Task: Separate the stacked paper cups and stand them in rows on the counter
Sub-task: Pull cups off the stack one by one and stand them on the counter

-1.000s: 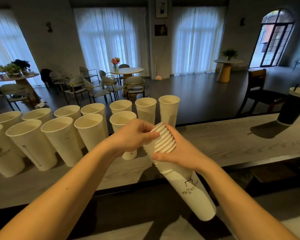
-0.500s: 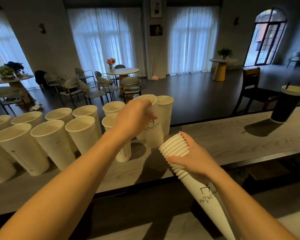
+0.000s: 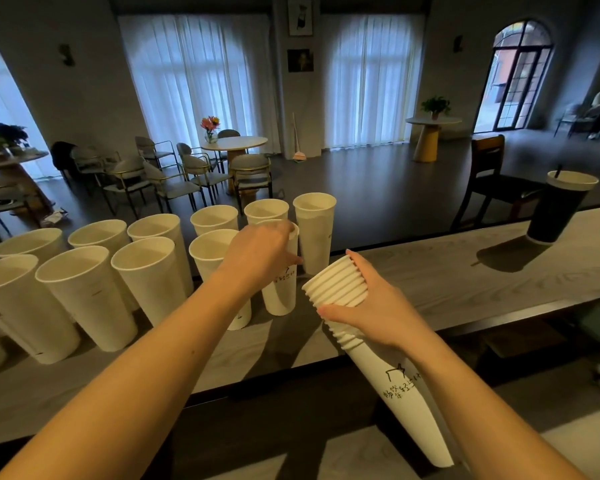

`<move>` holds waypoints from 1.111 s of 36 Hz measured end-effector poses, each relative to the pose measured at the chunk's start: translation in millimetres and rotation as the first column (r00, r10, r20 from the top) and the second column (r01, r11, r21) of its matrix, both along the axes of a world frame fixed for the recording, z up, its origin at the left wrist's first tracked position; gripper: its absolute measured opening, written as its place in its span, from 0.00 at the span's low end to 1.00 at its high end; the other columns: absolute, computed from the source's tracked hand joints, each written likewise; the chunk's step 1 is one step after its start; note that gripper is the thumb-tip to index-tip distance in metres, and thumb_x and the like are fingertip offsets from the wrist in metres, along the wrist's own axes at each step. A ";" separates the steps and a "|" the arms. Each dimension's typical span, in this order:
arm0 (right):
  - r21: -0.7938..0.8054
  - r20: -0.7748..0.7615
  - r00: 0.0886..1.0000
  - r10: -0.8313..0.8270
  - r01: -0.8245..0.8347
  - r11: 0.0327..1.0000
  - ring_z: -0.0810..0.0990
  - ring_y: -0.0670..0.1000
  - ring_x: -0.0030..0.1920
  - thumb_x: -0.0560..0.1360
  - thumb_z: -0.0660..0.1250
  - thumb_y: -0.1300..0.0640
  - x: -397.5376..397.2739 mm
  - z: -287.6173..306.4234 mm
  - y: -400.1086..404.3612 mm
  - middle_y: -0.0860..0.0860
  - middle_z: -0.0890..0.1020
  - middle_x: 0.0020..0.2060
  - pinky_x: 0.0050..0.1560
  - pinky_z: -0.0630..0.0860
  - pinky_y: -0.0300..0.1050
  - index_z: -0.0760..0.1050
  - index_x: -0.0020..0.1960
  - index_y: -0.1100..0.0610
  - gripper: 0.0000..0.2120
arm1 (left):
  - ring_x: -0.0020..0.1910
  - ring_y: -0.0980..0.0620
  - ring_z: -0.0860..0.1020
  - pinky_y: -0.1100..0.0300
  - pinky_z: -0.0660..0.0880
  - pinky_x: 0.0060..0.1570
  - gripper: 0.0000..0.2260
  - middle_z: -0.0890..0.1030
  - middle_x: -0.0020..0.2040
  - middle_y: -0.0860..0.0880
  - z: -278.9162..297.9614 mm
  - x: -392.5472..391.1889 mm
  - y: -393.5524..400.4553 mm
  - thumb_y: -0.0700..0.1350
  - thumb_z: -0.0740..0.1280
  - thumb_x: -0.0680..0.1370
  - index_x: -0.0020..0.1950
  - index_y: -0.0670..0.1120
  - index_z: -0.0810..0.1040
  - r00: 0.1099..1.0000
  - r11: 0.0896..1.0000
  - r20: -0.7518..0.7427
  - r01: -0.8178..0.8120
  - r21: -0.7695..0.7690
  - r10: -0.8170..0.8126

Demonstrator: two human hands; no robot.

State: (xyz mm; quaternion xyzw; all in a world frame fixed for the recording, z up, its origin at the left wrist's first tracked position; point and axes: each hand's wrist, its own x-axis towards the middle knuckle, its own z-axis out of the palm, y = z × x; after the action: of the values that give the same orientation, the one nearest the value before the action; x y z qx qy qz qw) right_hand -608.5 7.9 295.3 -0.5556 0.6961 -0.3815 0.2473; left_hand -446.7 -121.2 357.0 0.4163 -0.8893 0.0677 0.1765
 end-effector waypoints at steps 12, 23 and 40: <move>-0.086 -0.043 0.999 -0.031 0.028 0.996 0.80 0.48 0.53 0.59 0.75 0.31 -0.7 0.8 0.2 0.43 0.79 0.55 0.52 0.81 0.56 0.64 0.65 0.35 0.39 | 0.50 0.46 0.77 0.50 0.72 0.54 0.14 0.81 0.52 0.46 23.7 -20.8 47.1 0.50 0.58 0.84 0.60 0.46 0.79 0.932 0.678 -0.199 0.358 0.642 -0.304; -0.021 -0.148 0.979 -0.141 0.139 0.990 0.79 0.49 0.52 0.59 0.73 0.31 -21.1 -2.6 12.2 0.44 0.78 0.55 0.50 0.80 0.57 0.61 0.67 0.37 0.41 | 0.45 0.49 0.80 0.58 0.75 0.41 0.12 0.82 0.45 0.46 48.6 -41.0 22.5 0.51 0.71 0.76 0.51 0.43 0.81 0.935 0.867 -0.334 0.261 0.425 -0.118; 0.143 -0.176 0.962 -0.208 0.234 0.962 0.78 0.51 0.55 0.55 0.69 0.26 -37.5 -14.1 17.5 0.46 0.77 0.58 0.54 0.79 0.56 0.54 0.72 0.37 0.50 | 0.54 0.46 0.81 0.56 0.77 0.48 0.15 0.80 0.59 0.44 -17.6 -96.0 -6.6 0.47 0.69 0.78 0.64 0.46 0.75 0.992 0.993 0.078 0.105 -0.049 -0.100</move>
State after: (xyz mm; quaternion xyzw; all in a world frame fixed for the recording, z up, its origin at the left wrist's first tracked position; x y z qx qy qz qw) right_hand -646.1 25.5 281.2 -0.4810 0.8003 -0.3029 0.1910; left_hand -542.6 -127.8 339.4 0.3624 -0.9135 0.0978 0.1570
